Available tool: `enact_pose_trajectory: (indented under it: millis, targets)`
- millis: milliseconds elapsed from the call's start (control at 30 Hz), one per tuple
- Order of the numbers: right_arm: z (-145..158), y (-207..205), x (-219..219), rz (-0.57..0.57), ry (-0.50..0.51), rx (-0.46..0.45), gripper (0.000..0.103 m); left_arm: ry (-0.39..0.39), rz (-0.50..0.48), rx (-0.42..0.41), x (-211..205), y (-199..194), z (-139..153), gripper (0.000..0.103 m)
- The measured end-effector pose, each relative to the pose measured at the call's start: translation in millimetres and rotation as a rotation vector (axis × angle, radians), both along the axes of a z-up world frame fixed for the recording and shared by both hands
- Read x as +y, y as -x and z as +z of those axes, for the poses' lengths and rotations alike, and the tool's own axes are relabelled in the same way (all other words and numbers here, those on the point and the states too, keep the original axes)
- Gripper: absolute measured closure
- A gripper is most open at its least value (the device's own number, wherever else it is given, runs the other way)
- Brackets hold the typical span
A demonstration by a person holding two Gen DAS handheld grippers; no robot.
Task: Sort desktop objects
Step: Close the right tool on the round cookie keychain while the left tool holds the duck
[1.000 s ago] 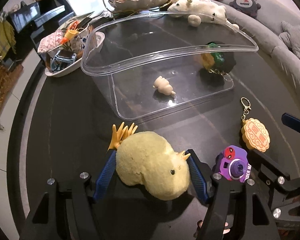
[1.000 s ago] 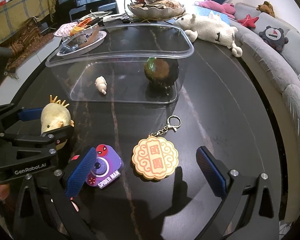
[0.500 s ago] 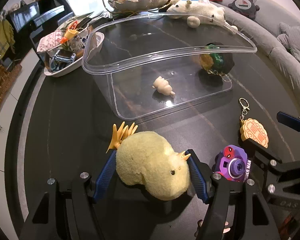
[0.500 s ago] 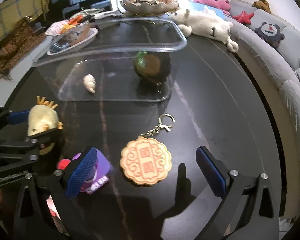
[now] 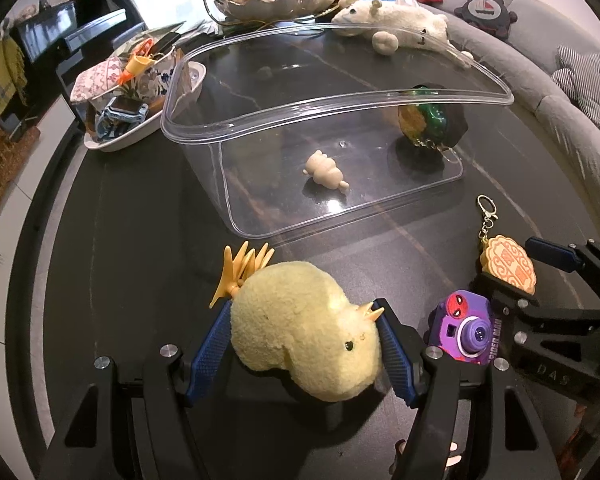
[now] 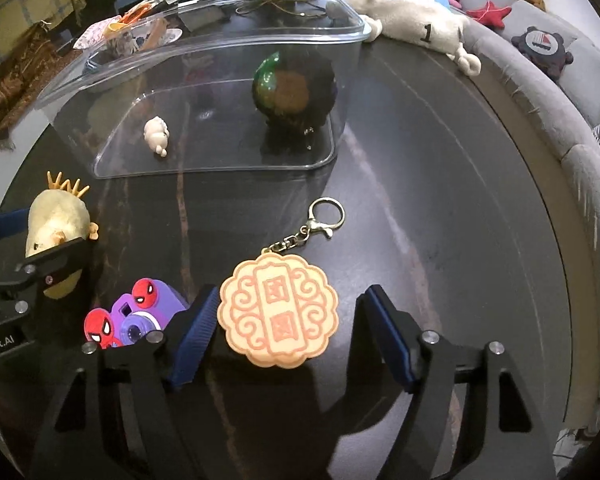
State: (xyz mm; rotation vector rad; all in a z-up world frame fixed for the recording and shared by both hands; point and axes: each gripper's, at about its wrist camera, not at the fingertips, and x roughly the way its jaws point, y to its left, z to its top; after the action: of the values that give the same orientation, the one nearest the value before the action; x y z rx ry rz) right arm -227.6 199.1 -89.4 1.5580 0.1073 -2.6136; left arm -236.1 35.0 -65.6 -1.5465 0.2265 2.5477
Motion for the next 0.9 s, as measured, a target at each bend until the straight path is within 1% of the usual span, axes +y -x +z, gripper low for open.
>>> enact_pose_trajectory:
  millis: [33,67,200,433,600,800,900]
  targets:
    - [0,0,0,0.004,-0.005,0.004,0.047,0.003,-0.001,0.001,1,0,0,0.037]
    - [1,0,0,0.002,-0.005,0.003,0.048,0.006,-0.002,0.002,1,-1,0,0.037]
    - [3,-2,2,-0.015,-0.001,-0.008,0.048,0.011,-0.004,0.003,2,-1,0,0.037]
    - [8,-7,2,-0.022,-0.005,0.007,0.048,0.016,0.007,-0.001,2,-1,2,0.037]
    - [15,-9,-1,-0.018,-0.005,0.020,0.048,0.024,-0.010,0.029,5,-7,9,0.039]
    - [27,-13,-7,-0.004,-0.002,0.046,0.048,0.005,-0.018,0.062,4,-14,24,0.040]
    - [32,-16,-11,0.003,-0.003,0.058,0.048,0.003,-0.019,0.066,3,-14,25,0.049]
